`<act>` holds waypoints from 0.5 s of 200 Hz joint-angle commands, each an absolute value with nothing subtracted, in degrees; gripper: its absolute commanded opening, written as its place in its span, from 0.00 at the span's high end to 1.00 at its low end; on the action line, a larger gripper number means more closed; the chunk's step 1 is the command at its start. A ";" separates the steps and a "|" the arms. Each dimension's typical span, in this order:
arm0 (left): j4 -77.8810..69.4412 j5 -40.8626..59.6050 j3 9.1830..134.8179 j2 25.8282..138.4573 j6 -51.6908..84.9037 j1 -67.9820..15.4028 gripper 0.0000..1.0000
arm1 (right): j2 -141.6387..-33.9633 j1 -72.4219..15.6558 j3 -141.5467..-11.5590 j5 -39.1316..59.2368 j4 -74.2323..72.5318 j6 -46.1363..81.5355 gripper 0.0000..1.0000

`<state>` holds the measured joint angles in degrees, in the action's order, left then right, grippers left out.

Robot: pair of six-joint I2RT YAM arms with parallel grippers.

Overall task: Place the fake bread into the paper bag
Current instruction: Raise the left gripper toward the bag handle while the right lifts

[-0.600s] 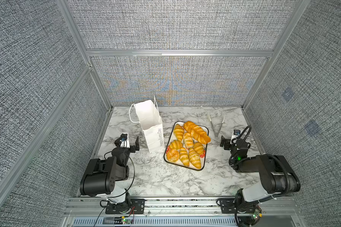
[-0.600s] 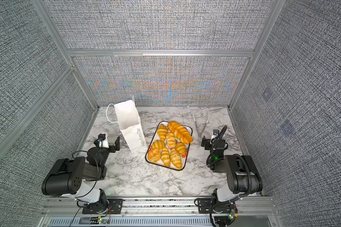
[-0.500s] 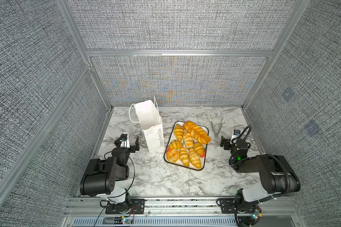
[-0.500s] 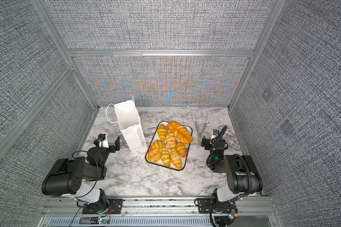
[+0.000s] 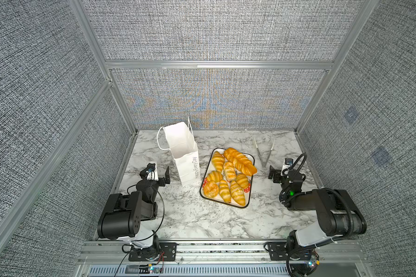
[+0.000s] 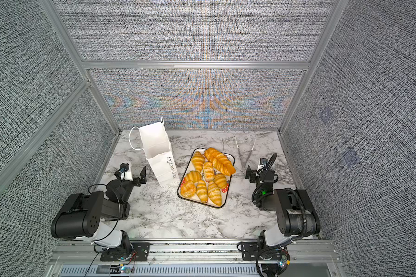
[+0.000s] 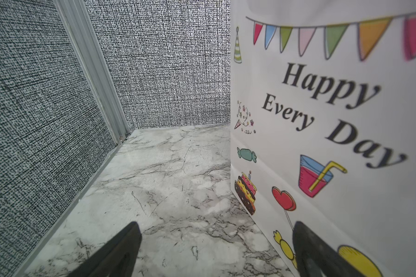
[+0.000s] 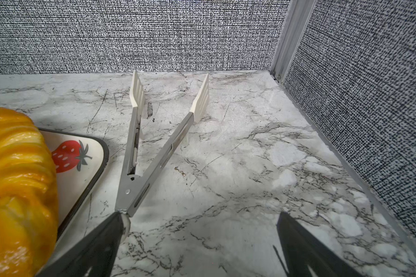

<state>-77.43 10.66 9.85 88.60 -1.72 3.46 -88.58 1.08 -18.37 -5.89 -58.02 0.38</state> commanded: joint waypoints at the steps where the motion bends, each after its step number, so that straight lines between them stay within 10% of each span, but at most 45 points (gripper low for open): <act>1: -78.13 11.17 9.93 88.53 -1.96 3.49 0.01 | -88.67 1.71 -19.05 -4.38 -57.88 1.31 0.01; 100: -85.50 2.85 5.03 86.41 0.39 3.34 0.01 | -86.20 1.86 -15.88 -4.72 -61.82 1.58 0.01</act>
